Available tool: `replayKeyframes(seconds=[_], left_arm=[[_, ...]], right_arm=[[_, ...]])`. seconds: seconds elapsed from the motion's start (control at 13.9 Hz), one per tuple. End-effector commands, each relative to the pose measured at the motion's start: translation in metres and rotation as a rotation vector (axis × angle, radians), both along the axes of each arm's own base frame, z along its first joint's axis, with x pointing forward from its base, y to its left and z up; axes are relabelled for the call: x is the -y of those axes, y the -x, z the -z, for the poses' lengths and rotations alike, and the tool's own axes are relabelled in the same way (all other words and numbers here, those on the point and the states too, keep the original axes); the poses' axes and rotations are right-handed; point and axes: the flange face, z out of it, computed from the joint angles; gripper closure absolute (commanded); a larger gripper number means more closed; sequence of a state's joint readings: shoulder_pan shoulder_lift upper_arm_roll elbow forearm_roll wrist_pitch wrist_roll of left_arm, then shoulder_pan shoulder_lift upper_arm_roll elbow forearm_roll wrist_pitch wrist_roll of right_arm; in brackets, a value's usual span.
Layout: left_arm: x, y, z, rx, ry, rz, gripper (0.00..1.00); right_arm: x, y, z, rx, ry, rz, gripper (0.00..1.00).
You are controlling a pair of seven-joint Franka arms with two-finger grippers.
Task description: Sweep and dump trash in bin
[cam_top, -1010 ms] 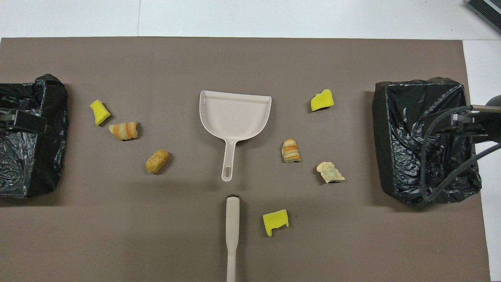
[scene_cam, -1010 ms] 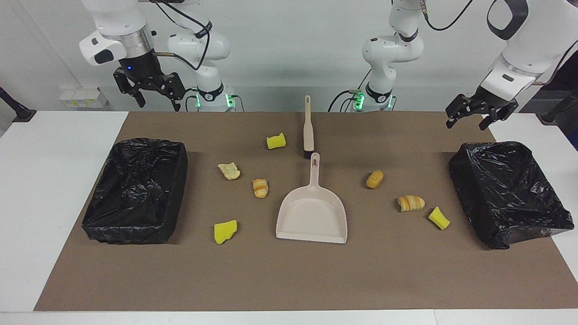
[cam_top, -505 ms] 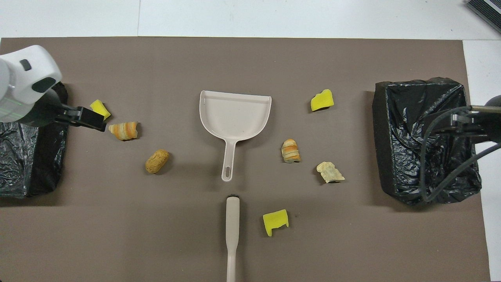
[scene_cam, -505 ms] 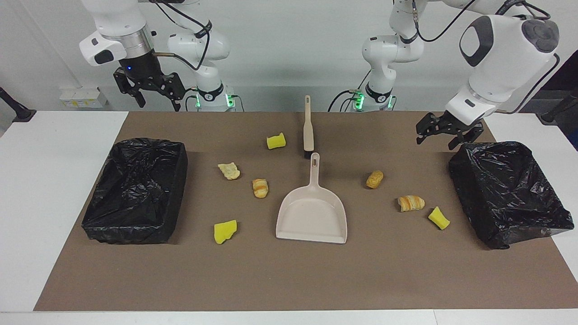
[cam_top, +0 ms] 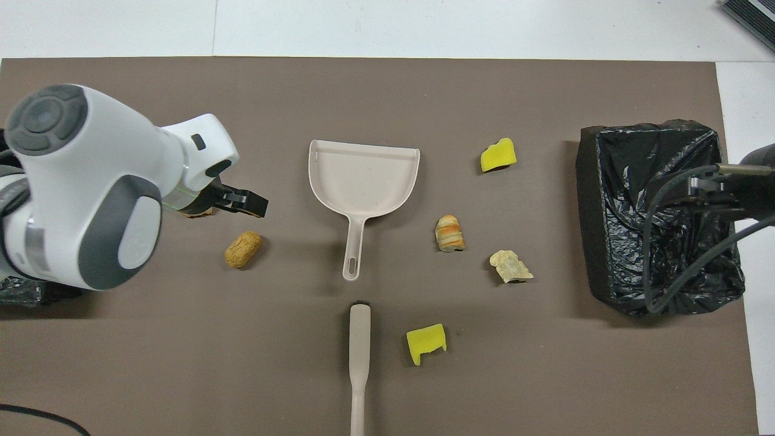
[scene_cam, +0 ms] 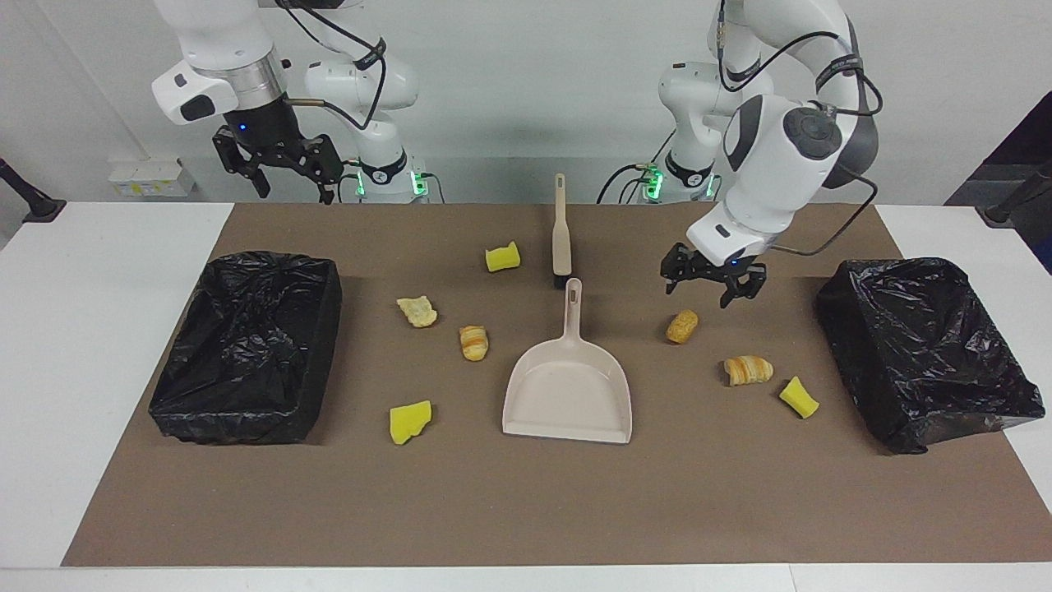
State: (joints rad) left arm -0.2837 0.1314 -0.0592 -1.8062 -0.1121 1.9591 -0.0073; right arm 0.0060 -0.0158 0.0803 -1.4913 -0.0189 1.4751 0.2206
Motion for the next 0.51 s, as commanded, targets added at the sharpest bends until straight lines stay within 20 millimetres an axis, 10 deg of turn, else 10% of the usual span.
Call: replayKeyframes(seconds=[0.0,0.22,0.43], left_arm=[[0.043,0.004,0.028,0.022,0.017,-0.034,0.0],[0.068,0.042,0.04,-0.035,-0.011,-0.044,0.0],[0.071,0.121,0.067,-0.088,-0.052,-0.038,0.0]], right_arm=[[-0.015,-0.01,0.01,0.027,-0.009,-0.016,0.0],[-0.026,-0.025,0.025,0.047,-0.017,-0.012,0.0],[-0.042,-0.034,0.037,0.064,-0.017,-0.028,0.0]])
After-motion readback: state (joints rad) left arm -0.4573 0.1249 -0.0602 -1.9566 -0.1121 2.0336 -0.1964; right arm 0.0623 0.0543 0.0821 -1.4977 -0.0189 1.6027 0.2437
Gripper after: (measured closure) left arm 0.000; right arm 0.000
